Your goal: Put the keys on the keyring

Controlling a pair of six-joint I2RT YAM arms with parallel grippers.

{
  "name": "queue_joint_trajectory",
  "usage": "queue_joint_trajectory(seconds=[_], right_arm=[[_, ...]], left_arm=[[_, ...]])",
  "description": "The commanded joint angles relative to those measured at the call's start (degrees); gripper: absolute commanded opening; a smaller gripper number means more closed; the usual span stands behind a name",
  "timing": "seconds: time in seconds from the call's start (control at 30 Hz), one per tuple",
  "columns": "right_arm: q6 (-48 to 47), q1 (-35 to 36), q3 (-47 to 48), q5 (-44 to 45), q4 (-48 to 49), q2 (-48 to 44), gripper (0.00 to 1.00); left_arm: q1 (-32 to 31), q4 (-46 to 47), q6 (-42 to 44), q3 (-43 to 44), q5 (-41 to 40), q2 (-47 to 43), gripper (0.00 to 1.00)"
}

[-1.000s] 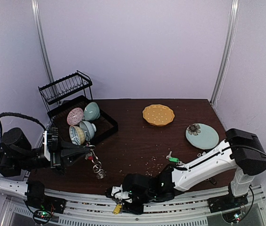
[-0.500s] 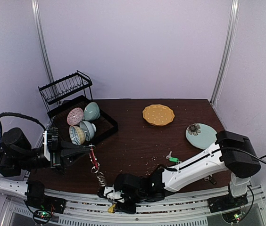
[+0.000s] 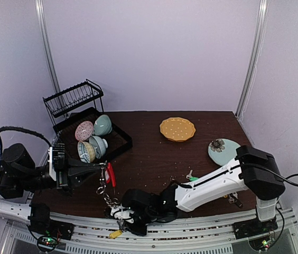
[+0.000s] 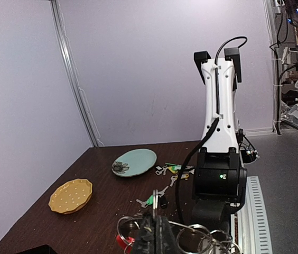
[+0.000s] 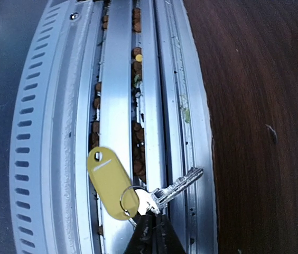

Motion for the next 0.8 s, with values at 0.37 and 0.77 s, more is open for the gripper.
queue_joint_trajectory(seconds=[0.37,0.77], right_arm=[[5.6,-5.2,-6.1,-7.2,3.7,-7.3,0.0],[-23.1,0.2,-8.2,-11.8,9.4,-6.7,0.52]], left_arm=[[-0.1,1.7,0.8,1.9,-1.1,-2.9,0.0],[-0.1,0.3,-2.9,2.6,-11.5,-5.1,0.0]])
